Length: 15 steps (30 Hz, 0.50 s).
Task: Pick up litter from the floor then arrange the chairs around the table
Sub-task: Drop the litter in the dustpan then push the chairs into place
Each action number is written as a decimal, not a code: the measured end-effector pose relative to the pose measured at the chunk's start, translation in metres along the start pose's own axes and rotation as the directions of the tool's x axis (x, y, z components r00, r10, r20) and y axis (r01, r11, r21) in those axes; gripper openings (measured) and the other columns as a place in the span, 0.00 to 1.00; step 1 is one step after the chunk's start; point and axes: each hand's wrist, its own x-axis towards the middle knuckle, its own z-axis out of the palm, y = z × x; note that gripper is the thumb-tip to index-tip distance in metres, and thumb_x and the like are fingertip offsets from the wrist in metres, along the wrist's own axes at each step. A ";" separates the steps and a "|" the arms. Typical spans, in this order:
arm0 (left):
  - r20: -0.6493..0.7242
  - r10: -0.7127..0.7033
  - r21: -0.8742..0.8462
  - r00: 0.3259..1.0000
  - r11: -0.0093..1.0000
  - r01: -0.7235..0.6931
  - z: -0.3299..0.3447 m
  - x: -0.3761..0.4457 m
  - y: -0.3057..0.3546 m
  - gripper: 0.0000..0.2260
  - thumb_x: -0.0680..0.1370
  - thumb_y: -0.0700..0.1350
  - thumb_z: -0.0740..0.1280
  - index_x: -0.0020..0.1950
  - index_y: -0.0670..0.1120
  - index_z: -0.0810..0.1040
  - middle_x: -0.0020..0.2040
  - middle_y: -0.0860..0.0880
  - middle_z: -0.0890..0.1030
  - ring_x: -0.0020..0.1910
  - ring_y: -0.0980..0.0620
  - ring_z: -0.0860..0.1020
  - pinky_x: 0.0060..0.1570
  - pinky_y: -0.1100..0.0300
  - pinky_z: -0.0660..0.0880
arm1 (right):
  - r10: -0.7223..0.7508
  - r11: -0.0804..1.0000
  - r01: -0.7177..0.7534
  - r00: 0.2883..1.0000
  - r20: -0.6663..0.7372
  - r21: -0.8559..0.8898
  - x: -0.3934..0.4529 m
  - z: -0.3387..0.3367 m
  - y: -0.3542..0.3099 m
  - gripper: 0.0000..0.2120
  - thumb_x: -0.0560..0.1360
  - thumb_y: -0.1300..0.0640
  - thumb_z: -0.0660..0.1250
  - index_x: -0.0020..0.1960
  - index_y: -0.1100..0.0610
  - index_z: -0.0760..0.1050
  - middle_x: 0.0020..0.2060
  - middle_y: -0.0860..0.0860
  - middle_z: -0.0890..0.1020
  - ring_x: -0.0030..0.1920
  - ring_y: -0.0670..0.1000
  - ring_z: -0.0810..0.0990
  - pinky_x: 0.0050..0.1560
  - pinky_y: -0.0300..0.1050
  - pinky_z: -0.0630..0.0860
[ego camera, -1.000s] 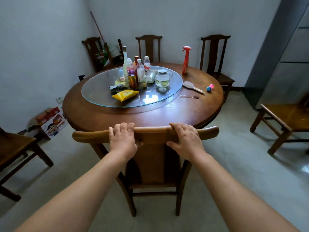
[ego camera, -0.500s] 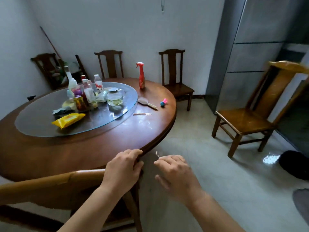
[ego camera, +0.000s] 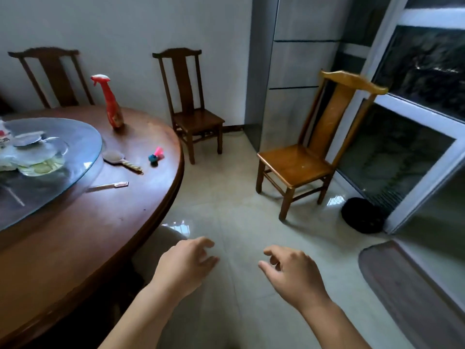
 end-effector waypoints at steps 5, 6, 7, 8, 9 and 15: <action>0.081 0.083 -0.012 0.993 0.997 -0.083 0.010 0.121 0.042 0.16 0.75 0.58 0.63 0.63 0.58 0.72 0.54 0.57 0.80 0.56 0.55 0.77 0.53 0.61 0.71 | 0.155 0.988 -0.154 0.987 -0.046 0.016 0.087 -0.027 0.051 0.13 0.72 0.45 0.65 0.54 0.48 0.77 0.46 0.47 0.83 0.49 0.50 0.79 0.47 0.43 0.71; 0.092 0.104 -0.004 0.990 0.995 -0.104 0.010 0.145 0.053 0.17 0.75 0.58 0.62 0.63 0.58 0.72 0.55 0.57 0.80 0.56 0.55 0.77 0.53 0.61 0.72 | 0.184 0.983 -0.184 0.981 -0.058 0.021 0.103 -0.033 0.061 0.13 0.72 0.46 0.65 0.54 0.48 0.77 0.46 0.47 0.83 0.49 0.50 0.79 0.48 0.43 0.72; 0.096 0.128 0.000 0.987 0.992 -0.128 0.011 0.169 0.066 0.17 0.75 0.58 0.62 0.64 0.58 0.71 0.56 0.56 0.80 0.56 0.55 0.77 0.54 0.60 0.72 | 0.212 0.977 -0.210 0.975 -0.073 0.032 0.117 -0.040 0.071 0.13 0.72 0.46 0.66 0.54 0.49 0.77 0.45 0.47 0.83 0.49 0.50 0.79 0.48 0.43 0.72; 0.107 0.151 0.000 0.983 0.988 -0.152 0.013 0.192 0.080 0.17 0.76 0.58 0.62 0.64 0.57 0.71 0.57 0.56 0.80 0.56 0.54 0.77 0.54 0.60 0.73 | 0.239 0.971 -0.236 0.967 -0.091 0.040 0.132 -0.047 0.082 0.13 0.72 0.47 0.66 0.54 0.49 0.77 0.45 0.47 0.82 0.48 0.50 0.79 0.48 0.43 0.72; 0.118 0.174 -0.003 0.978 0.985 -0.175 0.014 0.210 0.093 0.17 0.76 0.57 0.62 0.64 0.57 0.71 0.57 0.56 0.80 0.57 0.54 0.77 0.54 0.60 0.73 | 0.263 0.965 -0.259 0.959 -0.103 0.046 0.144 -0.054 0.091 0.13 0.72 0.47 0.66 0.54 0.49 0.77 0.44 0.47 0.82 0.47 0.50 0.79 0.47 0.43 0.73; 0.199 0.303 -0.018 0.932 0.952 -0.305 0.047 0.304 0.177 0.17 0.76 0.57 0.63 0.63 0.56 0.72 0.57 0.55 0.80 0.54 0.54 0.78 0.51 0.60 0.74 | 0.395 0.918 -0.381 0.902 -0.173 0.105 0.210 -0.087 0.172 0.11 0.71 0.49 0.67 0.52 0.50 0.78 0.40 0.47 0.81 0.43 0.50 0.79 0.45 0.45 0.75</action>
